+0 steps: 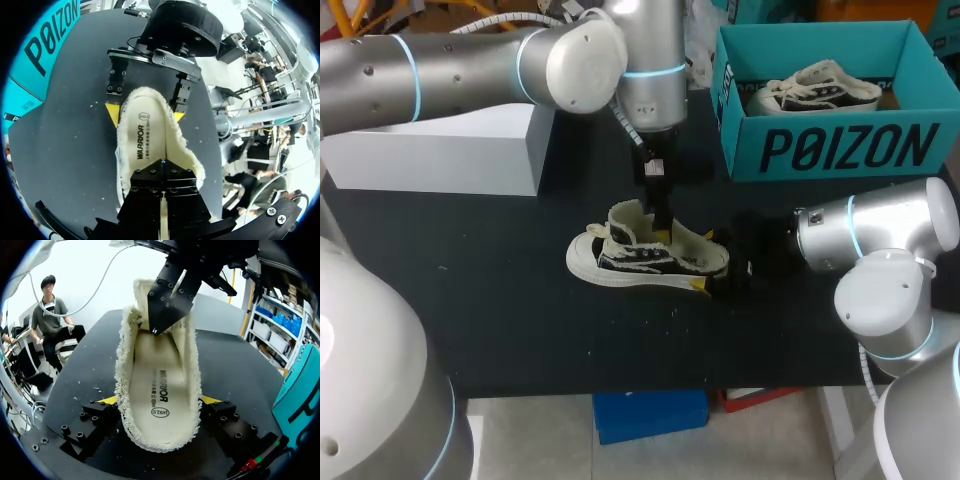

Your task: Take the shoe out of the shoebox, open the shoe tongue, remove and reinsert the insole, then place the shoe into the shoebox

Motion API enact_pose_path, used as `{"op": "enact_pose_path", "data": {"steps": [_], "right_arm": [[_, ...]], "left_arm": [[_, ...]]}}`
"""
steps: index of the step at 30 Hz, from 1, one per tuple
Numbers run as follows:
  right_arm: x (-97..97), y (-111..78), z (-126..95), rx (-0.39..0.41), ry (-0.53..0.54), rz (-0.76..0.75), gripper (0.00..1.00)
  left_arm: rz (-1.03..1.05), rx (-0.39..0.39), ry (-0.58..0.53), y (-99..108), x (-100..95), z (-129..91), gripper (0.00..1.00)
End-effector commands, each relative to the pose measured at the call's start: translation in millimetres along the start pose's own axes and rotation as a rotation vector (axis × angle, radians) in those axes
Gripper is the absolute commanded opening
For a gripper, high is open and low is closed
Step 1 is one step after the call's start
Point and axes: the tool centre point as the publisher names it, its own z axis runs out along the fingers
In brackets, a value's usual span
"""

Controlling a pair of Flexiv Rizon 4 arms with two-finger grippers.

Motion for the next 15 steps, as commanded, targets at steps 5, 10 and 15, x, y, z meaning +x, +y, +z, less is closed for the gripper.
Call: {"op": "enact_pose_path", "data": {"steps": [5, 10, 15], "right_arm": [[-0.8, 0.3, 0.6, 0.003, 0.001, 0.001, 0.00], [-0.8, 0.3, 0.6, 0.003, 0.001, 0.001, 0.00], [-0.8, 0.3, 0.6, 0.003, 0.001, 0.001, 0.00]], "left_arm": [[0.004, -0.025, -0.011, 3.4, 2.0, 23.2, 0.00], [0.018, -0.012, -0.014, 3.7, 4.3, 33.2, 0.00], [0.015, -0.014, -0.014, 5.4, 4.5, 40.8, 0.00]]}}
